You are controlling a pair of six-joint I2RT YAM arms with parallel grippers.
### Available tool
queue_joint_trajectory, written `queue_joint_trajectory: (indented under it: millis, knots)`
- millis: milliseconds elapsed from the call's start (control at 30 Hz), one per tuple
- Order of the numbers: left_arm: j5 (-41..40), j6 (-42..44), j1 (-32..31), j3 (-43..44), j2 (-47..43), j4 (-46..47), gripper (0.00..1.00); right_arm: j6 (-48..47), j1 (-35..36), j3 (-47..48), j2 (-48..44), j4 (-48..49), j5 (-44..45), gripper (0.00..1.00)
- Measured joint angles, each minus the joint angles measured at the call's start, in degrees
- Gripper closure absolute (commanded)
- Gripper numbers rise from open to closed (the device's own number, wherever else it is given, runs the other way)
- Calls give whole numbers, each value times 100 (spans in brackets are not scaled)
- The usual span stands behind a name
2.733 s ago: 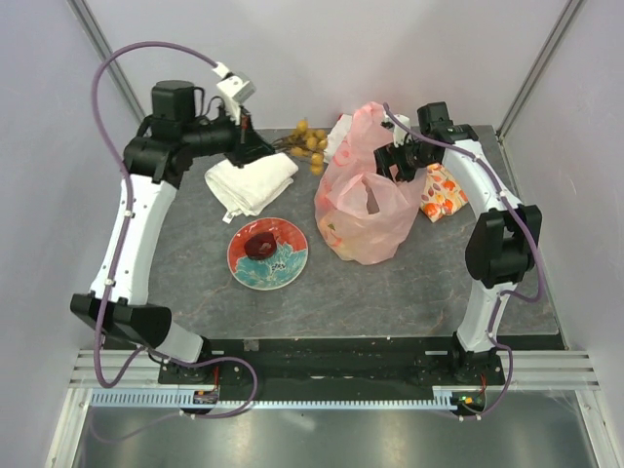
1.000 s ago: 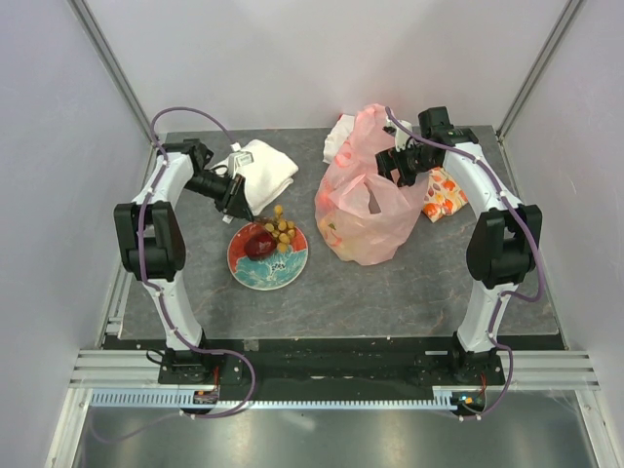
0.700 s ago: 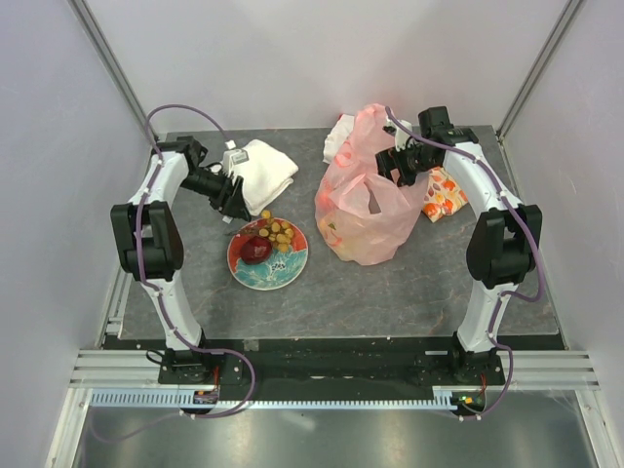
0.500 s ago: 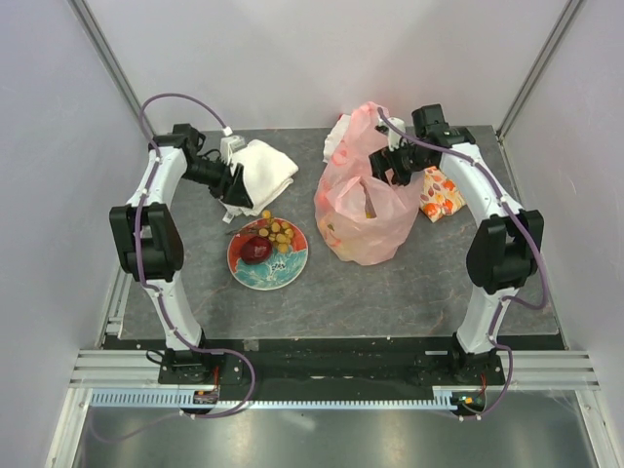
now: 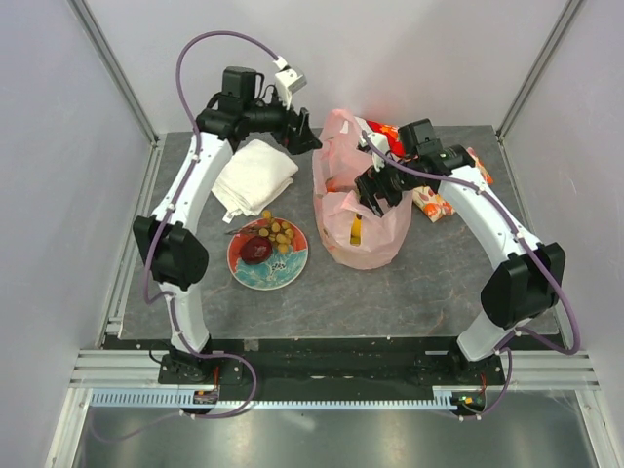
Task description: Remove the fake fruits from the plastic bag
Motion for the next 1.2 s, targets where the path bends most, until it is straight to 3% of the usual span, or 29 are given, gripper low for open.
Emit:
queue_joint_trajectory:
  millis: [200,333,400,433,533,567,900,1100,1200]
  knots:
    - [-723,-168,-262,420,776,951,1,-7,-2,-155,0,-52,-103,2]
    - [-951,-170,-444,1370,1714,1222,1,-4,-2,-177,-4,-50,-164,2]
    - [-966,-212,-560,1650,2092,1399,7,-4,-2,-232,-17,-57,-181,2]
    - [-955,-236,-616,1676,2208,1458,15,-2,-2,-264,-24,-55,-190,2]
    - [-968,-337,-787,1681,2413,1506,72,-7,-2,-343,-52,-68,-190,2]
    - [-984,-358,-835,1681,2470,1539,98,-17,-2,-365,-70,-83,-190,2]
    - [-1585,-737,-863,1947,2472,2192,98,-632,-404,-173,409,-658,-168,8]
    - [-1705,-1257,-789,1967,2122,2516,98,-542,-1486,1805,2059,-632,737,8]
    - [-1716,-1436,-802,1971,1895,2594,98,-540,-1867,2693,2391,-511,1123,7]
